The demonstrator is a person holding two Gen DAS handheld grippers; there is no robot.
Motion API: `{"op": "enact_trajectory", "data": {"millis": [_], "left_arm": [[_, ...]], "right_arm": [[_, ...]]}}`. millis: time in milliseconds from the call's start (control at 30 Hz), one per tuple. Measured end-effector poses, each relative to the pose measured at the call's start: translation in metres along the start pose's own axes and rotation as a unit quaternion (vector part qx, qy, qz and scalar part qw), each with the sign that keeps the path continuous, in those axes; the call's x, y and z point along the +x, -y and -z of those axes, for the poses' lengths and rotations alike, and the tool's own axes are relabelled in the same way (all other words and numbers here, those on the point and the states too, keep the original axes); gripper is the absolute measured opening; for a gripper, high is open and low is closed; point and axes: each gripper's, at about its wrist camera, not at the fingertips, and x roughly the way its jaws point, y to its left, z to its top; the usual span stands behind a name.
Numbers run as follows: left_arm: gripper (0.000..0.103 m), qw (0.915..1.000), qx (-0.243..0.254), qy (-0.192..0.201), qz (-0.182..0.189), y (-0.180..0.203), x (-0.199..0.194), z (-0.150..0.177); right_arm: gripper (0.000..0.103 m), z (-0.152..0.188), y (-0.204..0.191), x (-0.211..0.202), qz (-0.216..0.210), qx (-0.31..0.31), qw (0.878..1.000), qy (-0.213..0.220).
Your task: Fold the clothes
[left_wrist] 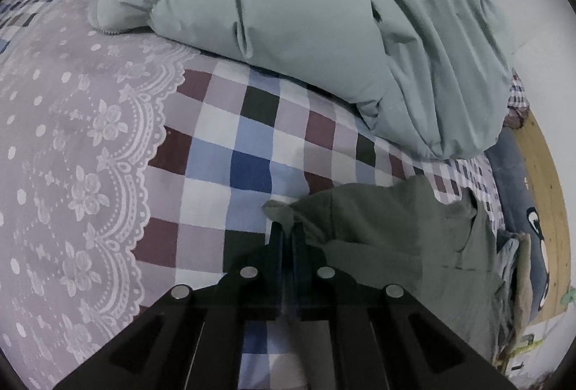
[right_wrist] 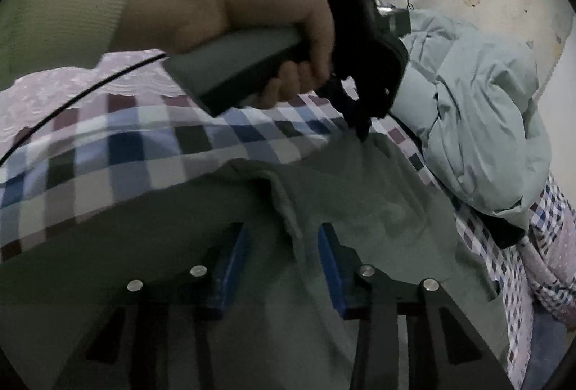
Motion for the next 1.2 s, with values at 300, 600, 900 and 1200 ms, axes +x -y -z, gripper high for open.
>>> {"op": "enact_trajectory", "data": {"millis": [300, 600, 900, 1200], "left_arm": [[0.002, 0.9996, -0.011, 0.020, -0.015, -0.011, -0.004, -0.004], [0.000, 0.9974, -0.019, 0.069, -0.012, -0.036, -0.043, 0.009], [0.076, 0.9846, 0.003, 0.173, 0.027, -0.020, -0.152, 0.071], [0.085, 0.9668, 0.077, 0.241, 0.040, 0.077, -0.249, 0.164]], "right_arm": [[0.000, 0.007, -0.018, -0.005, 0.046, -0.030, 0.998, -0.007], [0.007, 0.018, -0.011, -0.020, 0.039, 0.004, 0.999, -0.022], [0.045, 0.076, 0.021, -0.147, 0.020, 0.171, 0.981, 0.092], [0.063, 0.164, 0.024, -0.268, 0.091, 0.231, 0.959, 0.138]]}}
